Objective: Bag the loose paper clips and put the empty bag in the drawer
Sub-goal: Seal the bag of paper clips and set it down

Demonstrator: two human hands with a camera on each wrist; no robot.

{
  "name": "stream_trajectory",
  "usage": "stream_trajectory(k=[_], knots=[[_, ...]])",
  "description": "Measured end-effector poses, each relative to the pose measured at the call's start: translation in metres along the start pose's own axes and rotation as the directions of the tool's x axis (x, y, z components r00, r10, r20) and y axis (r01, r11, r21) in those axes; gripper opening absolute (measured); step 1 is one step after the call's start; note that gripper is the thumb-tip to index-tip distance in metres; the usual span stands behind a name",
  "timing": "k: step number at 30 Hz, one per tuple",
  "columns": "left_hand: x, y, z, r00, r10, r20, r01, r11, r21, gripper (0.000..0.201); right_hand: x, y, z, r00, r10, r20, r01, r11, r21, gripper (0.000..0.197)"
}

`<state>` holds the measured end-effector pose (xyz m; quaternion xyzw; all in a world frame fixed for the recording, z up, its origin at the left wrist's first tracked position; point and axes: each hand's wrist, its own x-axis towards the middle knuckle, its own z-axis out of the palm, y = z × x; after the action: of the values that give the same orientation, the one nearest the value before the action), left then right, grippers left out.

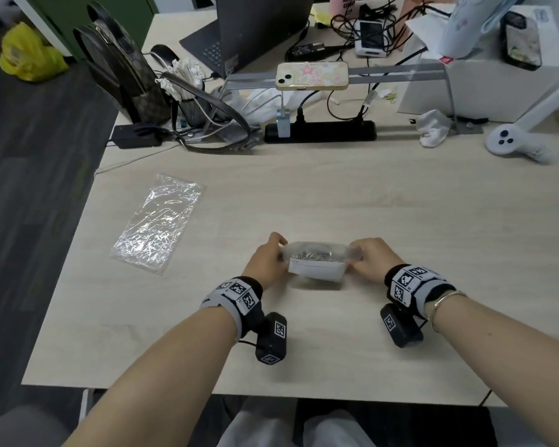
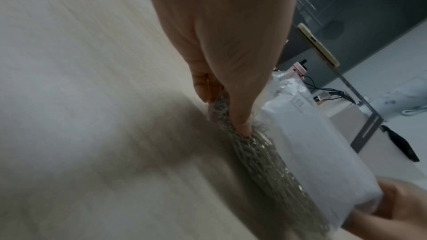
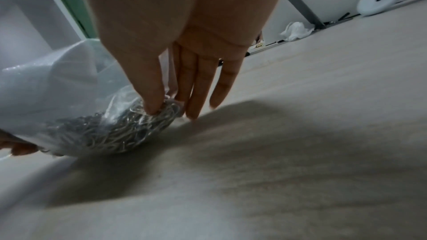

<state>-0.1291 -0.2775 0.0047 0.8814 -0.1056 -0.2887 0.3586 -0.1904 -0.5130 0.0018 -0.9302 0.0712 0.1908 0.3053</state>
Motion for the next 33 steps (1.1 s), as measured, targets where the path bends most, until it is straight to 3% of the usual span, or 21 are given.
stream_trajectory(k=[2, 4, 7, 11, 14, 17, 21, 28, 33], knots=[[0.002, 0.008, -0.006, 1.000, -0.001, -0.021, -0.001, 0.998, -0.063, 0.037, -0.004, -0.004, -0.008, 0.999, 0.045, -0.029, -0.041, 0.993, 0.112, 0.005], [0.007, 0.017, -0.013, 0.999, -0.003, -0.049, -0.004, 0.992, -0.125, 0.040, -0.004, -0.006, -0.017, 0.994, 0.084, -0.075, -0.065, 0.971, 0.231, 0.025], [0.016, 0.026, -0.018, 0.999, -0.002, -0.044, -0.008, 0.973, -0.229, 0.040, -0.001, -0.008, -0.027, 0.979, 0.144, -0.141, -0.084, 0.927, 0.365, 0.039], [0.027, 0.032, -0.012, 0.993, 0.013, -0.119, -0.044, 0.962, -0.269, 0.026, 0.009, 0.000, -0.026, 0.961, 0.182, -0.210, -0.097, 0.929, 0.358, 0.056], [0.030, 0.031, 0.000, 0.991, -0.027, -0.133, -0.007, 0.968, -0.251, 0.047, 0.009, 0.006, -0.019, 0.959, 0.209, -0.193, -0.137, 0.933, 0.333, 0.063], [0.027, 0.023, 0.006, 0.990, -0.096, -0.106, 0.066, 0.963, -0.262, 0.060, 0.005, 0.012, -0.018, 0.942, 0.269, -0.202, -0.181, 0.912, 0.368, 0.061], [0.016, 0.017, 0.000, 0.994, -0.025, -0.108, 0.015, 0.996, -0.088, 0.046, -0.006, 0.016, -0.025, 0.934, 0.286, -0.214, -0.187, 0.902, 0.388, 0.055], [-0.013, 0.017, -0.021, 0.981, 0.017, -0.195, -0.036, 0.995, -0.096, 0.027, -0.028, -0.008, -0.032, 0.951, 0.149, -0.269, -0.088, 0.970, 0.228, 0.041], [-0.043, 0.005, -0.038, 0.972, 0.034, -0.233, -0.053, 0.996, -0.073, 0.025, -0.039, -0.048, -0.027, 0.972, 0.014, -0.235, 0.024, 0.987, 0.159, 0.025]])
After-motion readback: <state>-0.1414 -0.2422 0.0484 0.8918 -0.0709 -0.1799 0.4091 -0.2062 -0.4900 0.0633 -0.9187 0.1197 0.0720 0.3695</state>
